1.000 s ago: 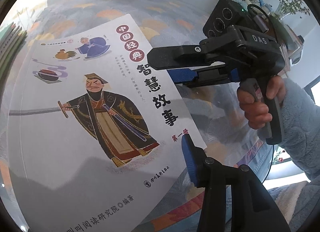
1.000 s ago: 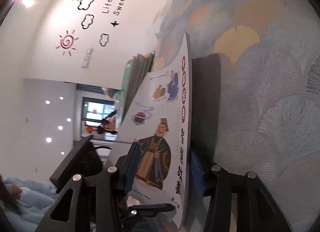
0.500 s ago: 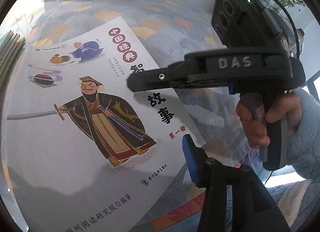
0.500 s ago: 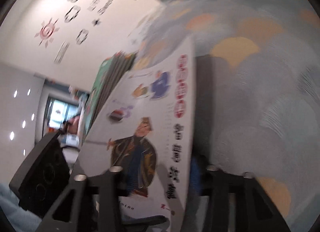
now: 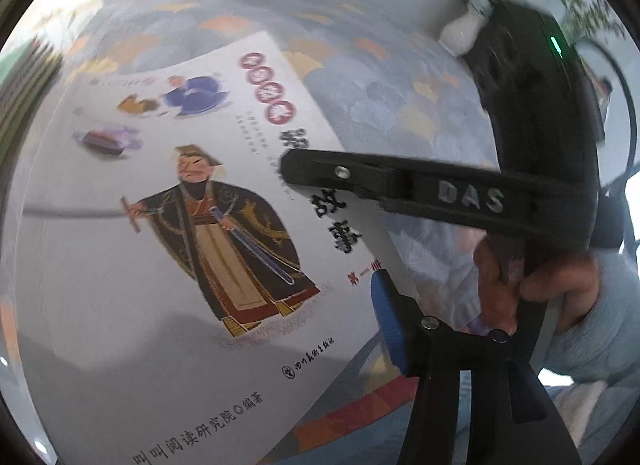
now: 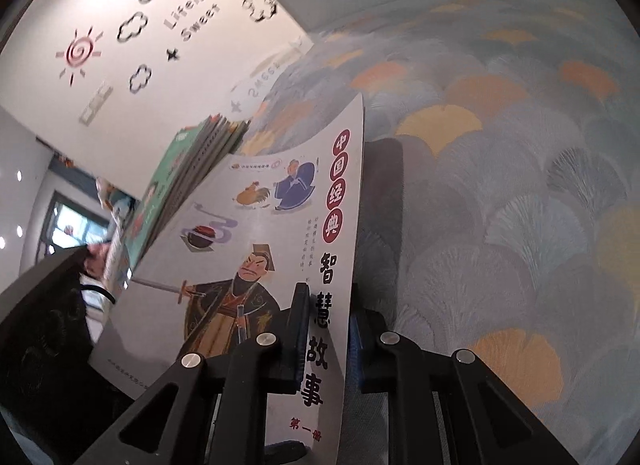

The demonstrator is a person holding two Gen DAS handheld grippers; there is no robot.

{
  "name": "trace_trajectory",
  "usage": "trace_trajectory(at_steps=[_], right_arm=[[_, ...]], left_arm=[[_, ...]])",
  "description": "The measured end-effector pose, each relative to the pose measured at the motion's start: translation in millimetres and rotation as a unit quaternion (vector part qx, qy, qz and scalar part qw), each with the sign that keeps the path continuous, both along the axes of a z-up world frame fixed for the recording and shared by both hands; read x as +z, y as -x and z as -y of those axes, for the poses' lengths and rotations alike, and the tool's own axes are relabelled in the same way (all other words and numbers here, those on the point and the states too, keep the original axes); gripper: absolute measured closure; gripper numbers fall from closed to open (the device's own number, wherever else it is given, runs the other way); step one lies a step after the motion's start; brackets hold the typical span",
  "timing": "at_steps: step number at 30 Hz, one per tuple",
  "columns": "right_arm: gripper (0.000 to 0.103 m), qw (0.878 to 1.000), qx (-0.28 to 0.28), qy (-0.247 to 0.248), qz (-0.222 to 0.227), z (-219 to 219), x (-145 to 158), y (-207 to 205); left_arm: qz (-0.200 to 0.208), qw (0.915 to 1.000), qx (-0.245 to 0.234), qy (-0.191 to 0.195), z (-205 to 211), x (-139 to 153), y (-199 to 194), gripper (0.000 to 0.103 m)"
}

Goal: Organize books
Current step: 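Grasp the white book with the right gripper while the left gripper holds it, then carry the white book to the stack at the bed end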

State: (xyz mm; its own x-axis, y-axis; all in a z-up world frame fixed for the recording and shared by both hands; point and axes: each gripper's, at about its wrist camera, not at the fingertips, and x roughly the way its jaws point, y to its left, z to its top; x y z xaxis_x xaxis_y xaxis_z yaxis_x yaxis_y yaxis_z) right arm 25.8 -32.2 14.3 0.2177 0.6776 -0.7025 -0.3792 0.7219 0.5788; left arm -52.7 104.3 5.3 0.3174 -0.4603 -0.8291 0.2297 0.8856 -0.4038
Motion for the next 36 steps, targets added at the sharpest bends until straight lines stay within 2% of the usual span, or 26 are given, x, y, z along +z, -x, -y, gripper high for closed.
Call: trace_trajectory(at_steps=[7,13,28,36], right_arm=[[0.086,1.0,0.011,0.024,0.016,-16,10,22],[0.086,0.999,0.001,0.018,0.028,-23,20,35],[0.087,0.998,-0.017,0.013,0.051,-39,41,42],[0.087,0.996,-0.027,0.011,0.085,-53,63,50]], left_arm=[[0.003,0.999,0.041,-0.017,-16,4,2,0.052],[0.025,0.998,0.056,-0.015,-28,20,-2,0.052],[0.068,0.9967,0.042,-0.015,-43,41,10,0.052],[0.101,0.9943,0.03,-0.017,-60,62,16,0.052]])
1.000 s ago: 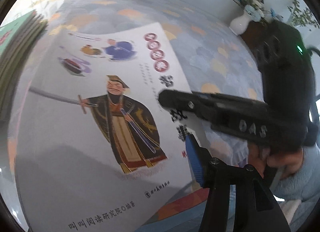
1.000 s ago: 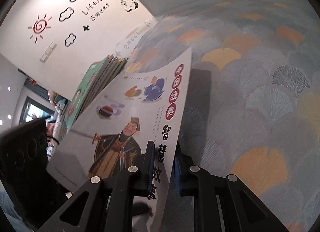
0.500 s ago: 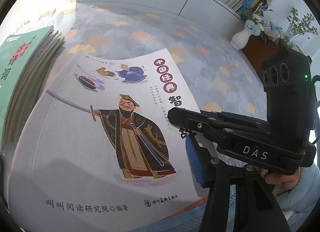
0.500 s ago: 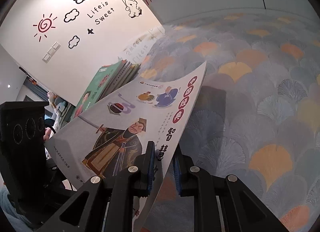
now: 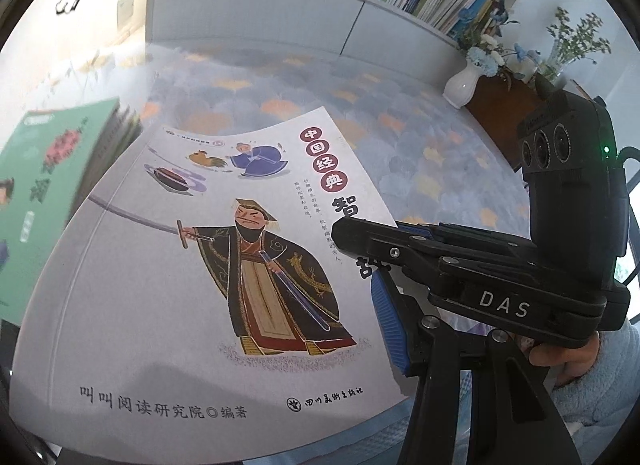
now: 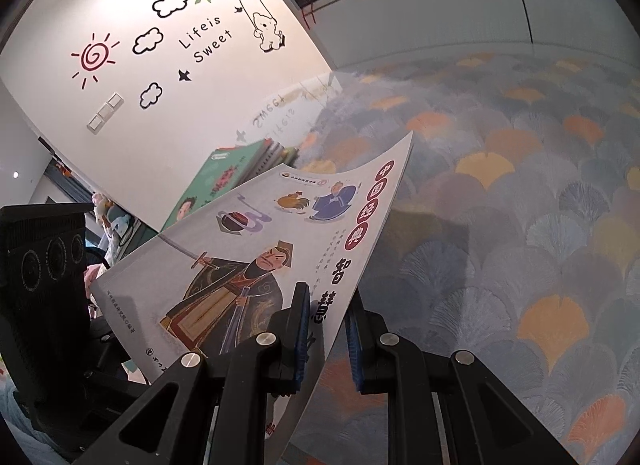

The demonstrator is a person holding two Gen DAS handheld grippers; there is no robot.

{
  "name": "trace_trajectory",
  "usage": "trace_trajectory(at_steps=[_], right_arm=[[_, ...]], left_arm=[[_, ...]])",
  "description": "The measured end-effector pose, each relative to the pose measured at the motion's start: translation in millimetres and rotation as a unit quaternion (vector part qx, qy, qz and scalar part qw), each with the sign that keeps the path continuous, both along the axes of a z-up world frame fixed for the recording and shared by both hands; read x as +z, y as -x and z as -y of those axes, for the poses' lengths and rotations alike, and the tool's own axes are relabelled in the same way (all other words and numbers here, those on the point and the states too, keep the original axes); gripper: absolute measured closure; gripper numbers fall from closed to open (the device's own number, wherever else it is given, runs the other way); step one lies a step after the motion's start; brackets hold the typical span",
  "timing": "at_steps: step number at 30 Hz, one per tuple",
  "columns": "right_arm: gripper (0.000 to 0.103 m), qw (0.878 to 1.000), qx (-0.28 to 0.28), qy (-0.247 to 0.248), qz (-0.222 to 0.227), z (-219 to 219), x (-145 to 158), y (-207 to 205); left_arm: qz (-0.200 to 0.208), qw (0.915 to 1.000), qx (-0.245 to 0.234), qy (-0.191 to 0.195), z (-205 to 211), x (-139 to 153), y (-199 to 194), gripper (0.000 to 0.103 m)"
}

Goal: Organize books
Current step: 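Carry the white book to the stack at the bed end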

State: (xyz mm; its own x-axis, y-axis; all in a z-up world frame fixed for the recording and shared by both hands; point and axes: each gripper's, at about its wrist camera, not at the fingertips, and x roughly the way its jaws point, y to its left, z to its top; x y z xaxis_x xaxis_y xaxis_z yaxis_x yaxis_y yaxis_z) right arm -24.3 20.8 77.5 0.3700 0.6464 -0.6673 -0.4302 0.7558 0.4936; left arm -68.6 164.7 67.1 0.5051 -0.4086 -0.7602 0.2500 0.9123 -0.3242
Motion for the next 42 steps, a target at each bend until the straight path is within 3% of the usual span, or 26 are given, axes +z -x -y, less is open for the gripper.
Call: trace_trajectory(at_steps=[7,16,23,29,33,42], right_arm=[[0.086,0.998,0.013,0.009,0.062,-29,30,13],[0.086,0.994,0.039,-0.014,0.097,-75,54,16],[0.085,0.989,0.09,-0.02,0.115,-131,67,14],[0.085,0.988,0.114,-0.035,0.103,-168,60,8],[0.085,0.987,0.115,-0.029,0.106,-190,60,6],[0.085,0.997,0.054,0.0,0.059,-209,31,-6]], left_arm=[[0.027,0.9992,0.019,0.021,-36,25,9,0.051],[0.082,0.9957,0.04,-0.02,-74,48,25,0.051],[0.092,0.9926,0.074,-0.027,-121,53,31,0.051],[0.091,0.9912,0.083,-0.05,-149,53,31,0.051],[0.085,0.9919,0.085,-0.043,-169,50,23,0.05],[0.013,0.9995,0.024,-0.017,-197,15,-21,0.043]])
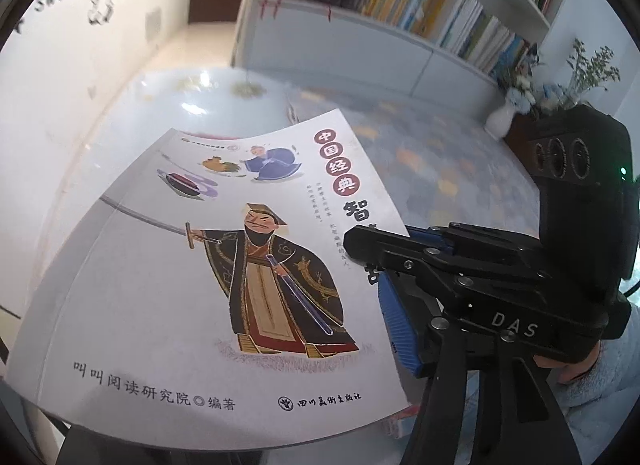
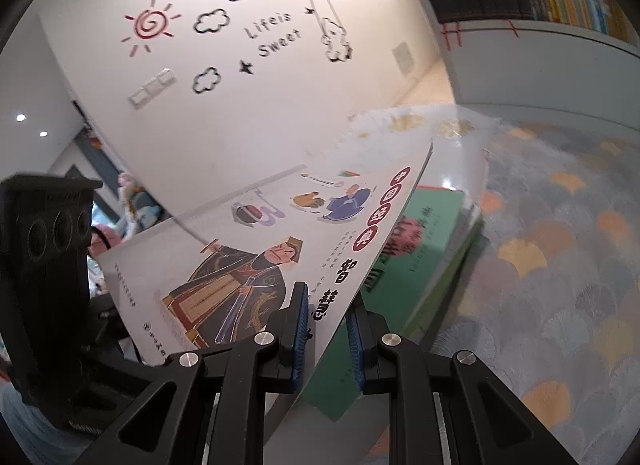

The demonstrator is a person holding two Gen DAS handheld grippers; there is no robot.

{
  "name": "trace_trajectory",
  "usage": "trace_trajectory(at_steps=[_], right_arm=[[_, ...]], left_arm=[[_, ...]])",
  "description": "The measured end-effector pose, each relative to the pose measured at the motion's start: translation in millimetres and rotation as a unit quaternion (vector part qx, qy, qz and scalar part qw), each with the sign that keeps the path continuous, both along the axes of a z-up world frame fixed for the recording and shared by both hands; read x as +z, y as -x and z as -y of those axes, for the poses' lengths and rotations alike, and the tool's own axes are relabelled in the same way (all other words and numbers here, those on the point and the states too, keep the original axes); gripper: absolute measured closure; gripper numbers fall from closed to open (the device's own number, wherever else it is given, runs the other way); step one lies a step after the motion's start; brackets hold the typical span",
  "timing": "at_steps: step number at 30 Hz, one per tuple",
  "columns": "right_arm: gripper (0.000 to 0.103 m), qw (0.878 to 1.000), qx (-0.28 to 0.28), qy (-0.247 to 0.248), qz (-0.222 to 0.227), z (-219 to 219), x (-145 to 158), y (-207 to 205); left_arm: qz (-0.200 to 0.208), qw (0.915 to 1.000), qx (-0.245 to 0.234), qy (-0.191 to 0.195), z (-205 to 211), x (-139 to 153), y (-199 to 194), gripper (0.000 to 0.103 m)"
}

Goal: Organize books
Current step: 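Carry the white book to the stack at the bed end, then lay the white book on the teal book and open both grippers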

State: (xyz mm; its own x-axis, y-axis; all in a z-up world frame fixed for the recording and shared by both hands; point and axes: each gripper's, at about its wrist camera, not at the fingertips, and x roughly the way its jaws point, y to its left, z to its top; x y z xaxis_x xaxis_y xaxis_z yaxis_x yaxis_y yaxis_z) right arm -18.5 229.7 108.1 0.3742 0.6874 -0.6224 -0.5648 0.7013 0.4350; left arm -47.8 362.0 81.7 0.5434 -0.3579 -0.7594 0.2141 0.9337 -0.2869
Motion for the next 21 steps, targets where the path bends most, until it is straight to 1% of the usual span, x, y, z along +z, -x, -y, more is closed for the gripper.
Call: trace_trajectory(at_steps=[2,3,5,6,7,8,10,12,13,16,18,21], right_arm=[[0.085,1.0,-0.02,0.004,-0.016,-1,-7,-6],[0.085,0.999,-0.028,0.005,-0.021,1,-10,-8],[0.085,0.998,-0.041,-0.012,-0.038,2,-15,-13],[0.085,0.998,-0.046,-0.014,-0.041,1,-16,-15],[0.085,0.998,-0.048,-0.012,-0.039,-1,-15,-17],[0.085,0.998,-0.052,-0.005,-0.033,-4,-14,-18],[0.085,0.998,-0.055,0.002,-0.031,-8,-14,-20],[0.085,0.998,-0.046,0.007,-0.035,-11,-16,-23],[0.085,0.999,-0.038,0.011,-0.032,-13,-16,-22],[0.085,0.999,-0.013,0.041,0.004,-20,-13,-18],[0.085,0.998,0.002,0.056,0.021,-23,-11,-16],[0.086,0.996,0.014,0.075,0.043,-27,-10,-14]], left_arm=[[-0.023,0.9997,0.001,0.007,-5,-9,-16,0.037],[-0.035,0.9993,0.008,0.011,-8,-12,-23,0.037],[-0.056,0.9976,0.032,0.024,-19,-18,-34,0.036],[-0.07,0.9957,0.052,0.03,-26,-20,-40,0.036],[-0.088,0.9925,0.077,0.036,-34,-24,-45,0.035],[-0.099,0.9904,0.09,0.036,-39,-26,-46,0.034],[-0.12,0.9859,0.116,0.011,-46,-28,-44,0.032],[-0.121,0.9843,0.128,-0.016,-50,-25,-34,0.032],[-0.116,0.9833,0.132,-0.045,-50,-22,-27,0.032],[-0.115,0.9794,0.133,-0.1,-53,-18,-6,0.034],[-0.115,0.9788,0.133,-0.105,-55,-19,8,0.034],[-0.106,0.9801,0.136,-0.098,-55,-15,21,0.034]])
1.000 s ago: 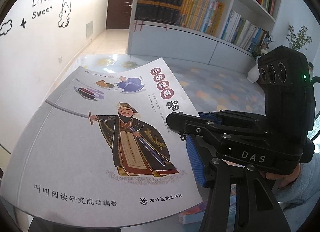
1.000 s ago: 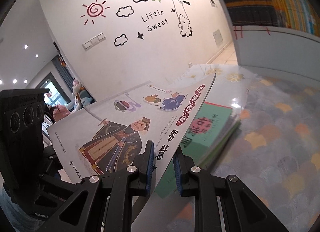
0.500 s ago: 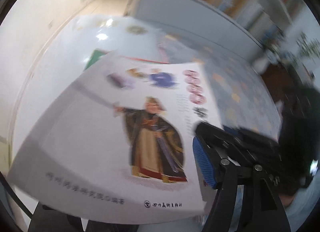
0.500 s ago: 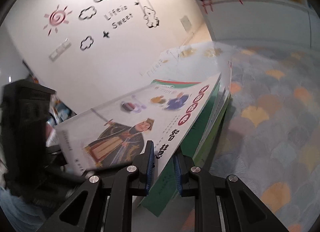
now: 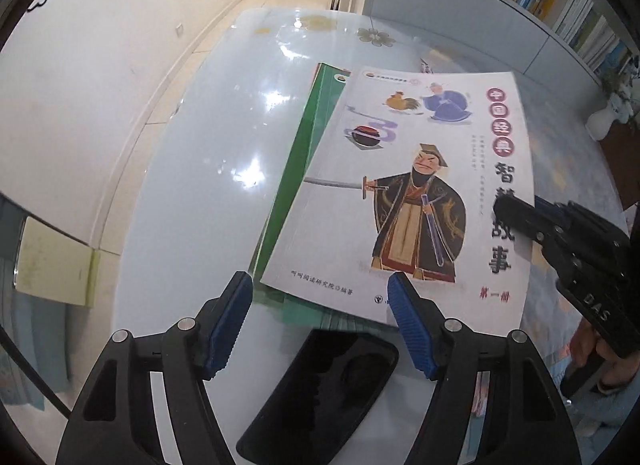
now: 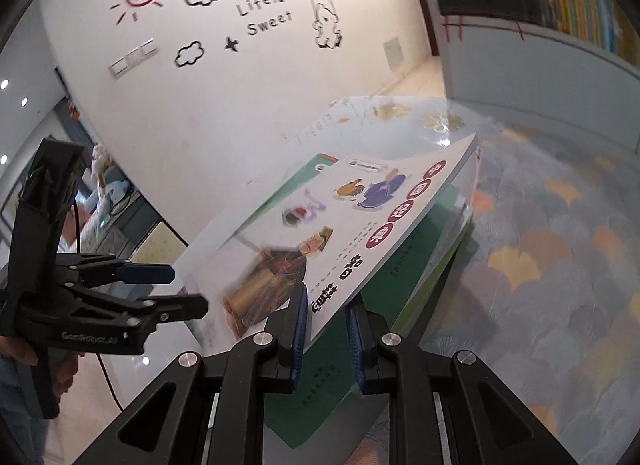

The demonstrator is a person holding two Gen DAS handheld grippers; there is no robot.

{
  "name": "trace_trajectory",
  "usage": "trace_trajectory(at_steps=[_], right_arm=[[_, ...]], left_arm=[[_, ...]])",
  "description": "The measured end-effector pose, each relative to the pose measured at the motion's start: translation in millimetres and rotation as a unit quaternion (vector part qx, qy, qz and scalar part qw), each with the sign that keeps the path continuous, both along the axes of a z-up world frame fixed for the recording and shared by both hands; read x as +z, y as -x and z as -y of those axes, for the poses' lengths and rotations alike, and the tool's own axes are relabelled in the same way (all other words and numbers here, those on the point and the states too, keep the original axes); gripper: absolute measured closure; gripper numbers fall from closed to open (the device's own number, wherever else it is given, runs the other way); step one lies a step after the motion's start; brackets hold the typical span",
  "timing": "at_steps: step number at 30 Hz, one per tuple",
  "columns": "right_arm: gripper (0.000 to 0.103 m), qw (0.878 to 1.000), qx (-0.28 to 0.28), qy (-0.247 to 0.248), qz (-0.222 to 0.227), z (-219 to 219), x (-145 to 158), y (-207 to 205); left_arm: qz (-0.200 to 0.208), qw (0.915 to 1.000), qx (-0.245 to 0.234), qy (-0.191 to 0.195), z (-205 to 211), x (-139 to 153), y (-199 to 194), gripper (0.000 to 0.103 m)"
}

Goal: Organize books
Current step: 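Lay the white book on the teal book and open both grippers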

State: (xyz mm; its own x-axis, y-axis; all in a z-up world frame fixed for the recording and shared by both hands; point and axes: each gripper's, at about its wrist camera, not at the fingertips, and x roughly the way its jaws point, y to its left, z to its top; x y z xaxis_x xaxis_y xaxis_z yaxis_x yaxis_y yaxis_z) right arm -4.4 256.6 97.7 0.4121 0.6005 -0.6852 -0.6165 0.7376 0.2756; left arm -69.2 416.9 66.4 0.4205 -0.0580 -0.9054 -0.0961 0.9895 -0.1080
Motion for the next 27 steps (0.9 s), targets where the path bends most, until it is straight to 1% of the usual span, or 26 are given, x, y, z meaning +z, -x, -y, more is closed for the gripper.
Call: trace_trajectory(at_steps=[1,3,5,8,10,12,15,18,20,21,23,25,27], right_arm=[[0.086,1.0,0.007,0.006,0.008,-2,0,1],[0.086,0.999,0.028,0.029,0.035,-8,2,7],[0.086,0.997,0.047,0.044,0.051,-9,2,11],[0.086,0.996,0.059,0.041,0.047,-11,-2,9],[0.086,0.997,0.049,0.041,0.042,-12,-6,6],[0.086,0.999,0.03,0.032,0.025,-10,-9,0],[0.086,1.0,0.0,0.023,0.007,-9,-13,-9],[0.084,0.999,-0.019,0.046,0.011,-13,-18,-11],[0.078,0.998,-0.037,0.055,0.008,-12,-19,-11],[0.072,0.997,-0.043,0.061,0.004,-11,-20,-12],[0.047,0.995,-0.051,0.083,0.013,-12,-18,-9],[0.04,0.993,-0.064,0.095,0.032,-8,-12,-6],[0.028,0.988,-0.082,0.113,0.062,-2,-2,-2]], left_arm=[[0.007,1.0,0.004,0.004,-5,2,7,0.034],[0.023,0.9996,0.014,0.006,-13,11,9,0.034],[0.034,0.999,0.028,-0.005,-23,21,12,0.034],[0.034,0.9981,0.049,-0.014,-34,28,14,0.034],[0.041,0.9975,0.057,-0.012,-37,32,15,0.034],[0.047,0.9971,0.059,-0.005,-37,34,18,0.034],[0.043,0.9969,0.065,-0.003,-32,26,17,0.033],[0.035,0.9963,0.078,-0.003,-23,14,9,0.033],[0.041,0.996,0.079,-0.009,-17,13,9,0.033],[0.047,0.9957,0.079,-0.012,-15,15,11,0.033],[0.052,0.9952,0.08,-0.021,-11,19,11,0.033],[0.056,0.994,0.084,-0.042,-6,25,10,0.034],[0.064,0.9938,0.077,-0.049,5,32,8,0.034]])
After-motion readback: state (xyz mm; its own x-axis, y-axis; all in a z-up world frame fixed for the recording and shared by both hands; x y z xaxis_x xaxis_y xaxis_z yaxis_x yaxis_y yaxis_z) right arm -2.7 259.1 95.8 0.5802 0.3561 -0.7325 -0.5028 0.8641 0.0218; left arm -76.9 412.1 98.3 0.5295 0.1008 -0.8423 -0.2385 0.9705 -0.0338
